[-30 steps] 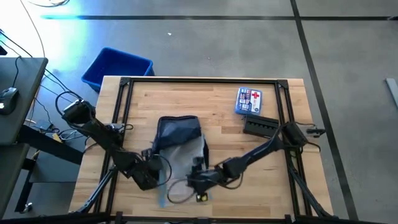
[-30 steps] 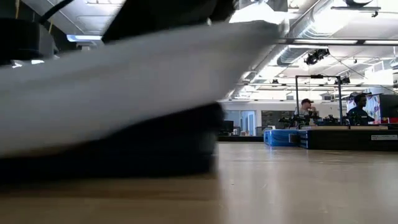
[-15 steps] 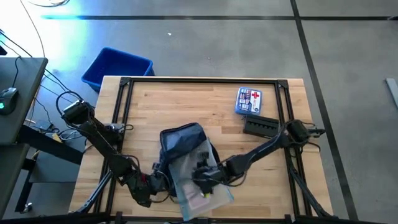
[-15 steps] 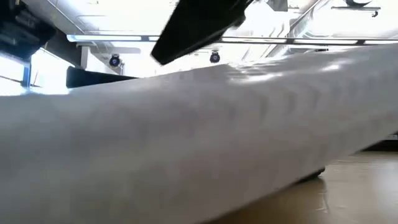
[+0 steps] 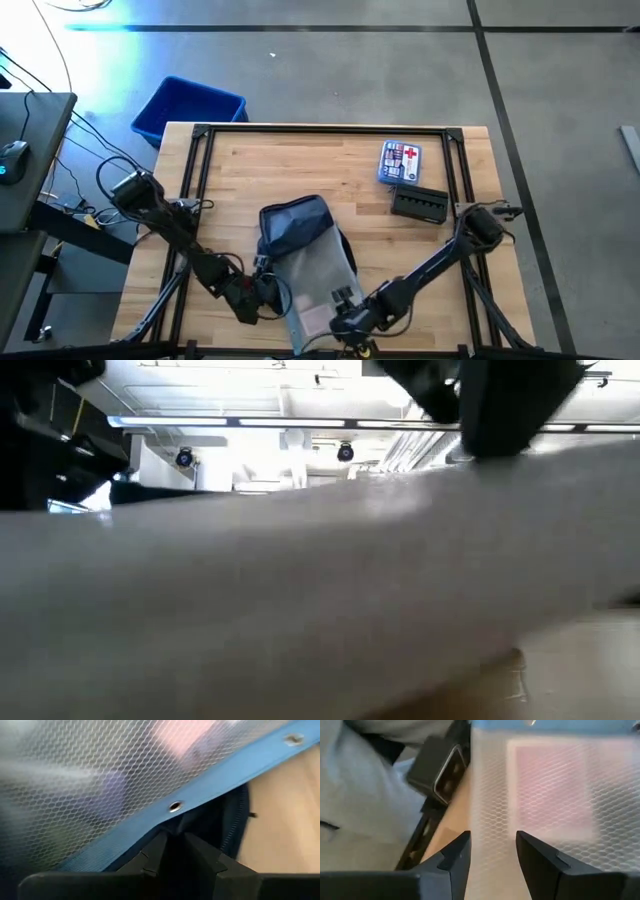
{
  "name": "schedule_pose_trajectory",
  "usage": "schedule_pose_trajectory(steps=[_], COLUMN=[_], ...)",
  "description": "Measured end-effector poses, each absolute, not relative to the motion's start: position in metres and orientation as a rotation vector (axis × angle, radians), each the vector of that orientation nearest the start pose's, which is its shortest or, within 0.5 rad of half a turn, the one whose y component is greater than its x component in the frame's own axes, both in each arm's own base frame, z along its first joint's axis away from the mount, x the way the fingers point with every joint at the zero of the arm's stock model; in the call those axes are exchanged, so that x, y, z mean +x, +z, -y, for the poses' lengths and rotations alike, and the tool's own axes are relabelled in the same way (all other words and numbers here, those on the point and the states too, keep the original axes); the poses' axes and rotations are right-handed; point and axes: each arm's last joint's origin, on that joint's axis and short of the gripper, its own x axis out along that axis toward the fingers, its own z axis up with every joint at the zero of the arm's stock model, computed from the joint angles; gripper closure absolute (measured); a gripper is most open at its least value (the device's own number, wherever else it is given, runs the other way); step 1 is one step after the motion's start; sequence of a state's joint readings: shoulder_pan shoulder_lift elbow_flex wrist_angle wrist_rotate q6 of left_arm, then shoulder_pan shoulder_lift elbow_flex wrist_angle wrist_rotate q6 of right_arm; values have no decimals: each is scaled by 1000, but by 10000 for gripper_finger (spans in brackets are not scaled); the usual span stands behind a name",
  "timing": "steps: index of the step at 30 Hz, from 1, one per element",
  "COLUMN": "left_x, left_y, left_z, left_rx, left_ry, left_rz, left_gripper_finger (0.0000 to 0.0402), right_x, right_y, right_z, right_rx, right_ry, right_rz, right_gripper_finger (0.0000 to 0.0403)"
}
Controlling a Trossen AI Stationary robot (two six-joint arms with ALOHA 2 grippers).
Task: Unpack backpack
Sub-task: Put the transparent zip bag into the black backpack
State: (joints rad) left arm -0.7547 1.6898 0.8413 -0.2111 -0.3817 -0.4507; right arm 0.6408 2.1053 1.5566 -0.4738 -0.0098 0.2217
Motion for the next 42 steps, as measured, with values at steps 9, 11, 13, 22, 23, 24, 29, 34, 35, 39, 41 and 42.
schedule_pose_trajectory(steps=[9, 11, 13, 22, 23, 24, 29, 34, 35, 39, 41, 42], left_x=[235, 236, 237, 237, 238, 238, 241, 244, 245, 248, 249, 249], left_y=[133, 133, 133, 133, 133, 133, 135, 135, 136, 136, 136, 135], left_z=[193, 192, 191, 190, 190, 190, 188, 185, 184, 181, 179, 178], left_rx=[188, 188, 183, 182, 182, 180, 146, 107, 104, 116, 121, 126], left_ry=[-92, -85, -76, -70, -68, -61, 14, 47, 51, 56, 64, 67], left_rz=[-956, -957, -956, -951, -950, -946, -906, -889, -886, -884, -883, -886], left_gripper_finger=[355, 355, 355, 355, 355, 355, 355, 355, 355, 355, 355, 355], right_x=[342, 334, 326, 306, 306, 308, 316, 325, 327, 338, 344, 347], right_y=[172, 170, 166, 166, 164, 160, 145, 147, 146, 148, 148, 148], right_z=[-285, -296, -305, -324, -324, -323, -316, -305, -302, -285, -277, -274], right_rx=[-277, -373, -475, -853, -868, -885, -965, -940, -949, -1009, -1012, -1007], right_ry=[605, 598, 567, 470, 477, 486, 497, 416, 375, 233, 217, 206], right_rz=[-1003, -967, -939, -801, -801, -809, -843, -861, -864, -871, -883, -886], right_gripper_finger=[273, 274, 272, 201, 190, 179, 151, 152, 156, 172, 179, 182])
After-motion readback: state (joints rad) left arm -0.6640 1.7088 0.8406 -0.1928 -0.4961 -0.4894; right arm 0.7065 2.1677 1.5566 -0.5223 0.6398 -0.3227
